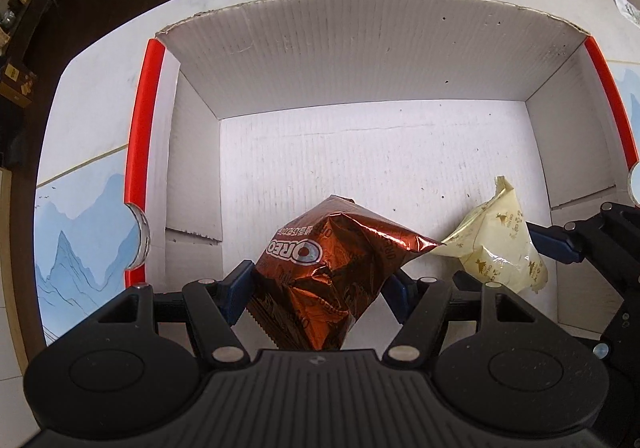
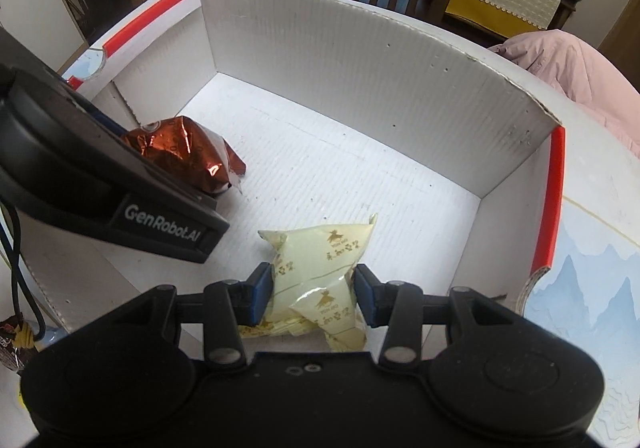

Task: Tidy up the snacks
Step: 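Open both grippers to drop the packets into the box and withdraw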

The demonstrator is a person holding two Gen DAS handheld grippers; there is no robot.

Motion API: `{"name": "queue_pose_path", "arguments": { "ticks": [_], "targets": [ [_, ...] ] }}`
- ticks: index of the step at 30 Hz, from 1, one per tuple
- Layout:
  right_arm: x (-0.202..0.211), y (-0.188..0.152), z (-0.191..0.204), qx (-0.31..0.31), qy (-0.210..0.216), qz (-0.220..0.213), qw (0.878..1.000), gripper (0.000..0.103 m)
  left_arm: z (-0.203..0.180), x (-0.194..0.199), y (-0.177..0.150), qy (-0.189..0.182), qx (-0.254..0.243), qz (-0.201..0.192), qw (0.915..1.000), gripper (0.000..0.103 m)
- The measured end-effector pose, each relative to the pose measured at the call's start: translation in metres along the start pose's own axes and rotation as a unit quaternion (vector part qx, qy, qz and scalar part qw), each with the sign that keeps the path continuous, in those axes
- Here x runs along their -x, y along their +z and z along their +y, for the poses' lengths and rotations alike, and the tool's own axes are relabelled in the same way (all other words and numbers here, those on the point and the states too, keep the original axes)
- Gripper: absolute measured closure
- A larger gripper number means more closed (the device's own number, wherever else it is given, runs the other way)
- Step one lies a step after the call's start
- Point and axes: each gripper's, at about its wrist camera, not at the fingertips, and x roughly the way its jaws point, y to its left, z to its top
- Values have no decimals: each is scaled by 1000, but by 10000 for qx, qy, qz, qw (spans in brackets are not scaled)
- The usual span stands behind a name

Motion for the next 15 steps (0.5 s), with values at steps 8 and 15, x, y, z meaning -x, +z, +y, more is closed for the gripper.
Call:
{"name": "queue_pose_path", "arguments": {
  "ticks": [8,15],
  "targets": [
    [3,-2,-4,-29,74,-51,10000,58,6,1,-2,-142,127,-71,9998,35],
    [15,-7,-10,-221,130,-249,9994,46,17,20,-12,-317,425,-310,9981,34]
  ]
}}
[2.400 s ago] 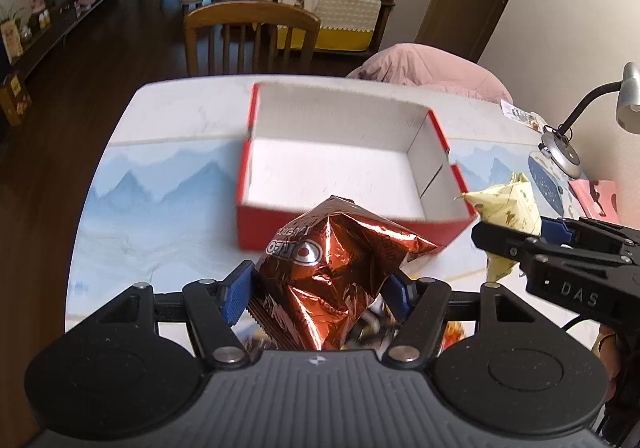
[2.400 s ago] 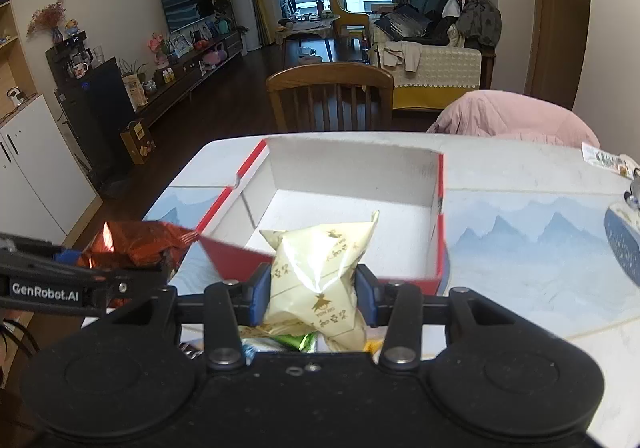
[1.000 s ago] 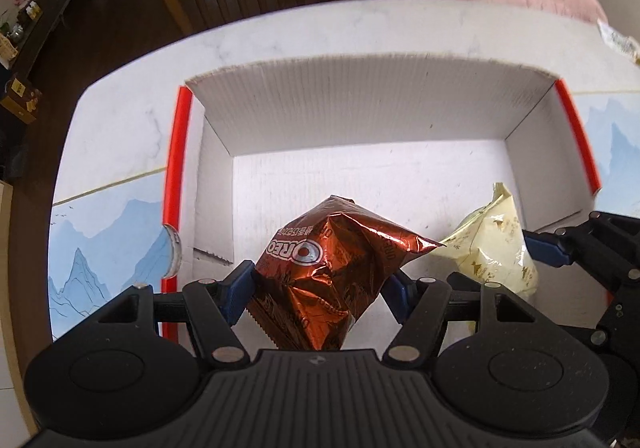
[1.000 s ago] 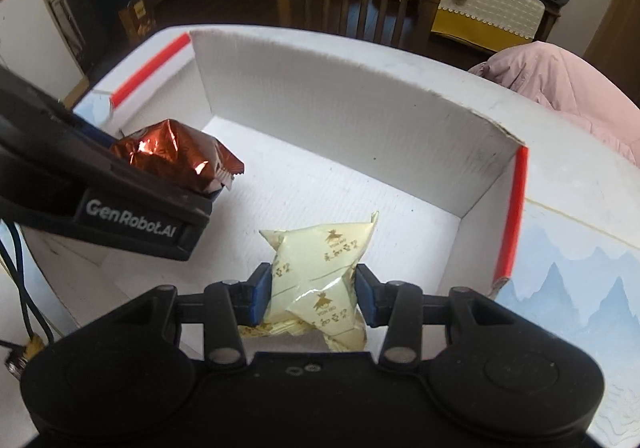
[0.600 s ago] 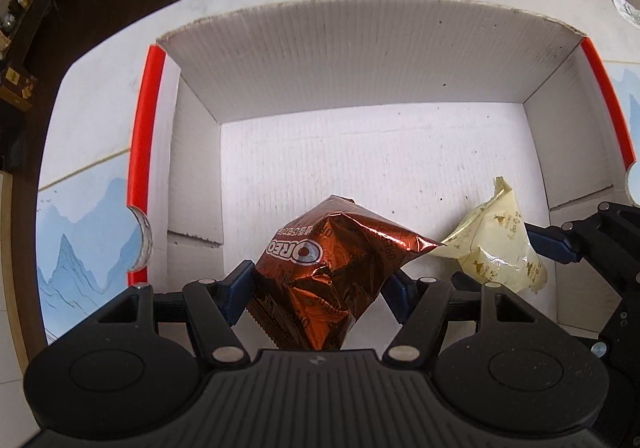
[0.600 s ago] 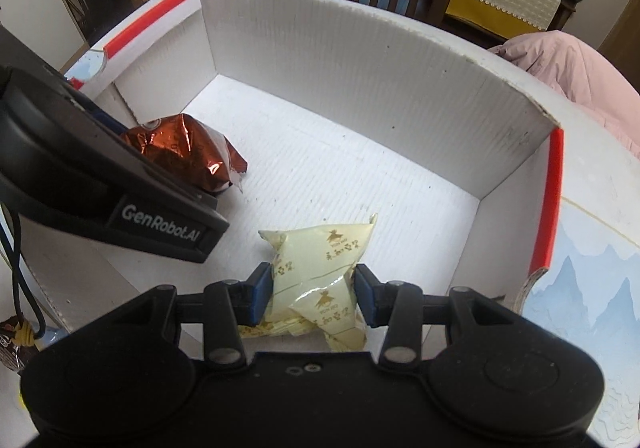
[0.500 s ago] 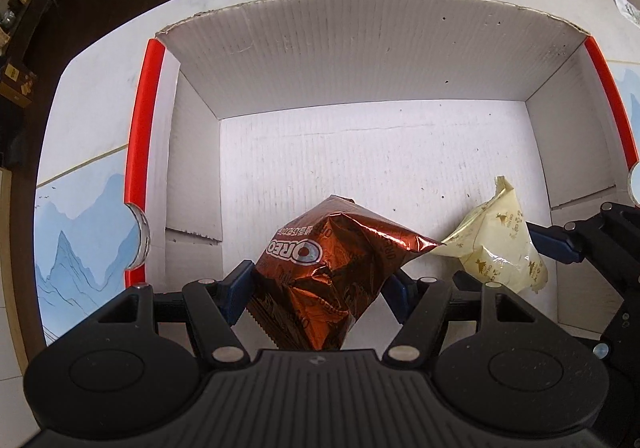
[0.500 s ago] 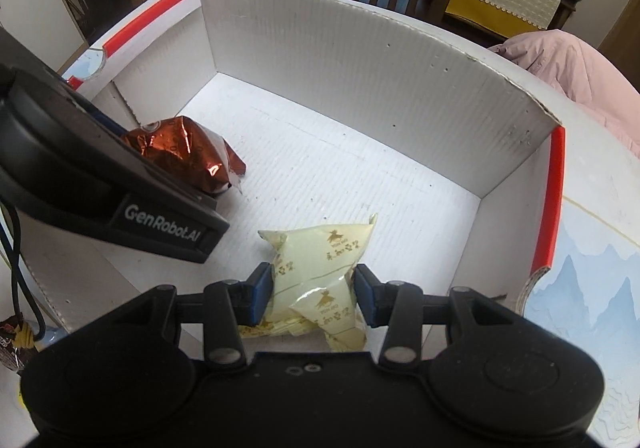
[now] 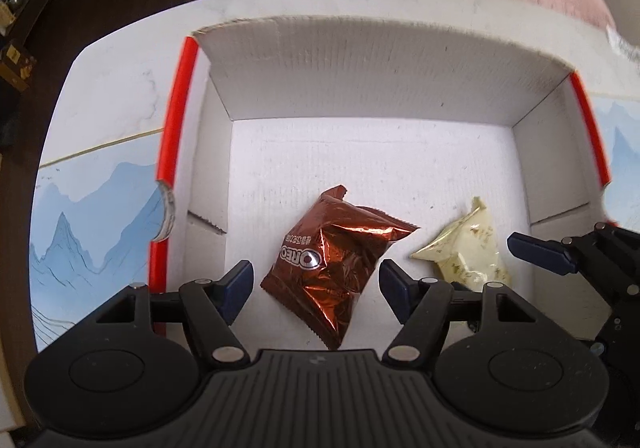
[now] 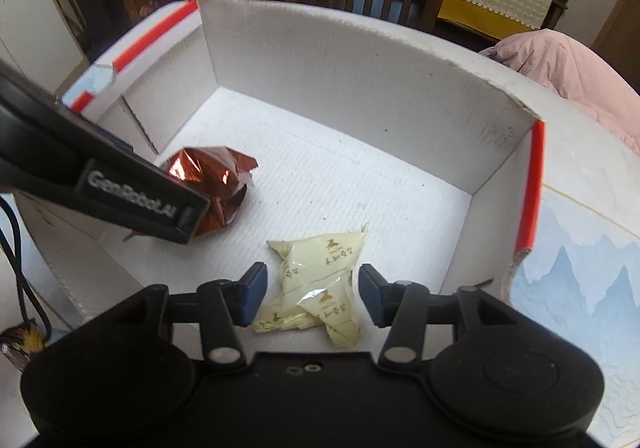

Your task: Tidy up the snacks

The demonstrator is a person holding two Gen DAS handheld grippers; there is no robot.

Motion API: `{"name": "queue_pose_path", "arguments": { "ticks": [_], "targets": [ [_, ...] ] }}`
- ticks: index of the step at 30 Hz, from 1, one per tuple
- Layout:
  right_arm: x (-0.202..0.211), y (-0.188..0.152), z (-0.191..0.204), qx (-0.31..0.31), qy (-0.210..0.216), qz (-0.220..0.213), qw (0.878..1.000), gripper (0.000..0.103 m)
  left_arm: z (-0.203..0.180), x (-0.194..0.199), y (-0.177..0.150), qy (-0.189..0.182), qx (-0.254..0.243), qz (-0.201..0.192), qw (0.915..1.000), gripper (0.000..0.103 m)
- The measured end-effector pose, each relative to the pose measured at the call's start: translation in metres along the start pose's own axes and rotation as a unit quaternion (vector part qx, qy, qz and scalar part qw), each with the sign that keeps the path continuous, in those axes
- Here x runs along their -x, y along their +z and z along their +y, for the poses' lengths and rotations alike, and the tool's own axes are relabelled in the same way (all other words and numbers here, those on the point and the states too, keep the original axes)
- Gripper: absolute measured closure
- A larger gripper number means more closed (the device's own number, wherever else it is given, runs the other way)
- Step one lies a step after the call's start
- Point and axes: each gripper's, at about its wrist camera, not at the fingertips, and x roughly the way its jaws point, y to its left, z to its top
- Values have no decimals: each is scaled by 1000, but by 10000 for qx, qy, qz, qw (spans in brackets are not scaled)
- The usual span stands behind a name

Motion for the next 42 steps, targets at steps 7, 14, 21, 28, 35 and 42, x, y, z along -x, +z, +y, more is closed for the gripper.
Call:
{"name": "queue_pose_path", "arguments": {
  "ticks": [7,14,21,28,35,42],
  "targets": [
    [29,-4,-7,-255,44,-353,9990,21,10,33,-17,-205,124,-406,9989,34],
    [64,-10,-2,-393,95,-646,9971,17,16,68,-36,-311,155,-846,9958,34],
    [95,-22,10,-491,89,-916,9945,10,18,101,-59,-454,107,-1195,9917,34],
    [127,-37,22,-575,152,-1174,9913,7,21,128,-83,-555,28,-1473,9875,34],
    [154,-60,35,-605,256,-1452,9872,4,23,149,-114,-630,-183,-1782,9818,33],
    [174,-86,50,-693,374,-1653,9831,0,32,169,-150,-699,-281,-2105,9747,24]
  ]
}}
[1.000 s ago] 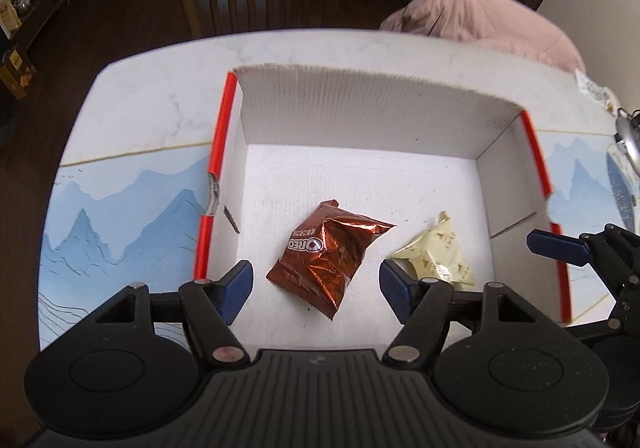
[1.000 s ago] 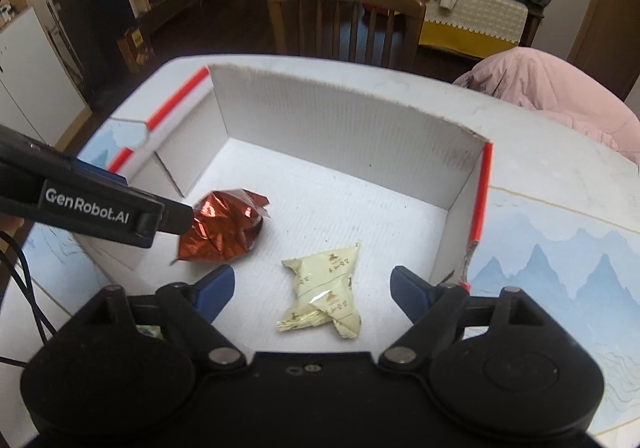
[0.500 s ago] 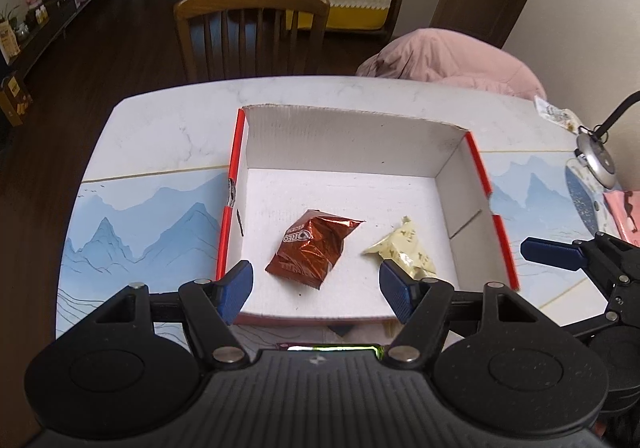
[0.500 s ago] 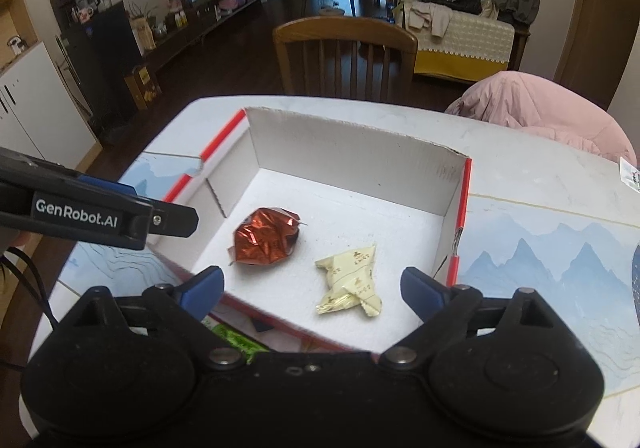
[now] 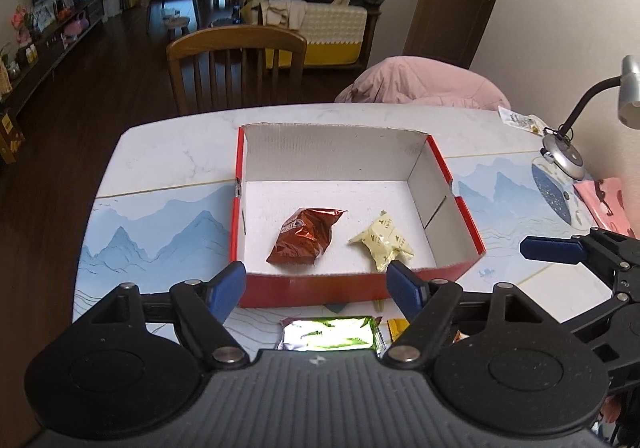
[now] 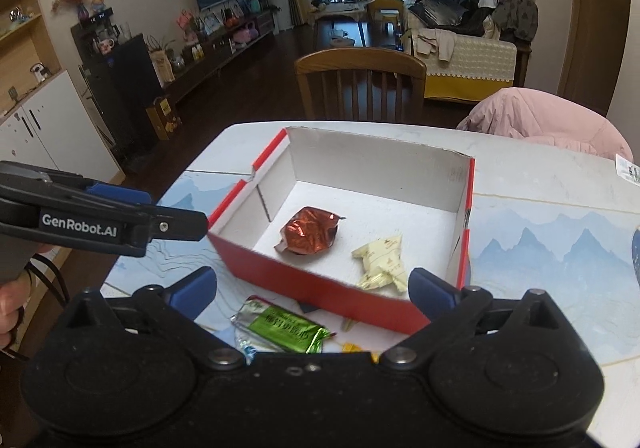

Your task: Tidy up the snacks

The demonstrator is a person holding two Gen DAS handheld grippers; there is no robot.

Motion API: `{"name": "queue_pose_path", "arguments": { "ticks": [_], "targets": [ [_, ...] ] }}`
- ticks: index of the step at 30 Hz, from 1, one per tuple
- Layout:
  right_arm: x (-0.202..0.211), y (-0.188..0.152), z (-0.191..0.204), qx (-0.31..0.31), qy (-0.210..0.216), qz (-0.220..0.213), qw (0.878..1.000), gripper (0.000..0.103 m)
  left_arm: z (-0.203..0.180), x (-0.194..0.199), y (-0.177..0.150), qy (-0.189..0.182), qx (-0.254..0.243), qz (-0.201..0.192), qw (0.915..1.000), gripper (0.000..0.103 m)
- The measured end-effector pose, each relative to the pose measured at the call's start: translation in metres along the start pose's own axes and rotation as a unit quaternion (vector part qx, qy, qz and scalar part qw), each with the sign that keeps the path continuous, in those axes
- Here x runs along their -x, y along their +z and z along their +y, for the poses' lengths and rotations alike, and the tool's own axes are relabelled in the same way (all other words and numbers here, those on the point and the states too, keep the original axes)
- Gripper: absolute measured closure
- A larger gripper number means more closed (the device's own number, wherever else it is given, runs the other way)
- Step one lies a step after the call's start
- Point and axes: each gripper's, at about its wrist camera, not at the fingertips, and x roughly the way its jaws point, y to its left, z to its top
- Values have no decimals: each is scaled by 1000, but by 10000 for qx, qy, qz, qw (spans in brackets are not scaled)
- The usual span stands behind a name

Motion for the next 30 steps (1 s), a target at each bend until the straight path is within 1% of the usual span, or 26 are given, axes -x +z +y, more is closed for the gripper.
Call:
{"name": "queue_pose_path", "arguments": {
  "ticks": [4,10,14,15,16,24,27,30],
  "targets": [
    [10,-14,8,77,2,-97,9999,0,4,16,-16,-4,-87,-184,9998,19],
    [16,-41,14,125,23,-95,9999,0,16,25,-47,-187,14,-102,9998,18],
    [10,-65,16,67,-29,28,10000,0,21,23,-69,-246,70,-83,9996,10],
    [8,-71,15,44,-69,62,9999,0,23,21,-74,-254,97,-52,9996,6],
    [6,-78,14,4,-119,96,9999,0,24,18,-79,-235,129,-11,9996,6],
    [-21,-120,-10,-175,-497,497,9974,0,48,-9,-117,1,621,413,9972,5],
    [-31,-131,-23,-330,-547,574,9963,0,52,-20,-128,128,689,598,9957,6],
    [-42,-137,-33,-501,-503,645,9954,0,52,-30,-135,250,692,706,9948,6]
  ]
}}
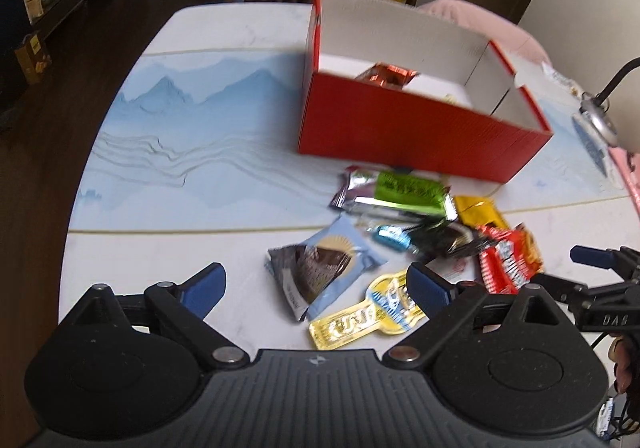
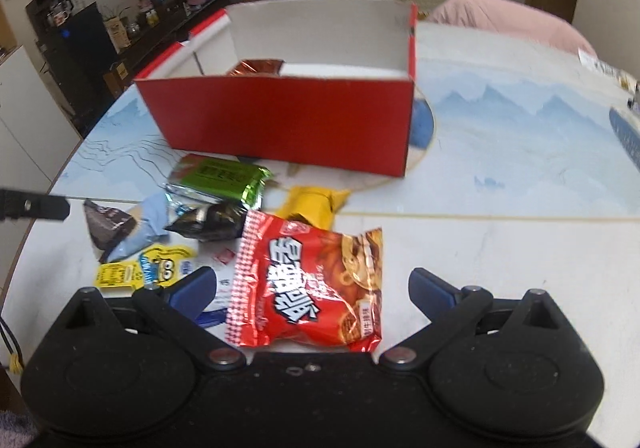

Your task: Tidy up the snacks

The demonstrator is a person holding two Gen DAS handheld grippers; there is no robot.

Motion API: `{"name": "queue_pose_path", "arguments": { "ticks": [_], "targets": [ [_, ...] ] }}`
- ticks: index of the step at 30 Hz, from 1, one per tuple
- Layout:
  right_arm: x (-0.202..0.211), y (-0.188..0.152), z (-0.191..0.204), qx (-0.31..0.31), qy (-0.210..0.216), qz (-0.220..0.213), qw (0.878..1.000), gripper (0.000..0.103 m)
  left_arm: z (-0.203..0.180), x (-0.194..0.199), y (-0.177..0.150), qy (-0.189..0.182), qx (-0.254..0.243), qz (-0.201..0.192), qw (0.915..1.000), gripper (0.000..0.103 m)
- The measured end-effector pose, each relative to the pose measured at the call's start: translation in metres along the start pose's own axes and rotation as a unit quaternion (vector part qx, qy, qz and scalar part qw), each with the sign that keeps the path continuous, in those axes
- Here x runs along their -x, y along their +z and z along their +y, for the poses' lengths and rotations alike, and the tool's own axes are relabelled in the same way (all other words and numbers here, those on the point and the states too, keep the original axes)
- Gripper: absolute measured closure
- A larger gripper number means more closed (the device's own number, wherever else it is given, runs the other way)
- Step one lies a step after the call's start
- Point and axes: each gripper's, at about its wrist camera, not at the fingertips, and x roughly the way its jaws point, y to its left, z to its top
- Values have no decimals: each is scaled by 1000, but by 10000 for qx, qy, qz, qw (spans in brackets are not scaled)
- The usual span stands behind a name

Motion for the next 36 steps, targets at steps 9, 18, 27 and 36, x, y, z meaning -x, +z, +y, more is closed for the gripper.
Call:
{"name": "queue_pose_path", "arguments": {
  "ticks": [9,18,27,36],
  "targets": [
    [-35,-2,2,112,108,348,9993,0,6,-26,0,179,263,295,9991,6],
    [-51,5,-5,-53,265,628,9977,0,6,-49,5,191,402,532,9976,9],
    [-57,7,-3,56,290,647,9975,1,7,-65,8,50,540,787,9954,39],
    [-47,8,-15,-188,354,494,9980,23,7,-62,6,15,578,768,9954,65]
  ]
}}
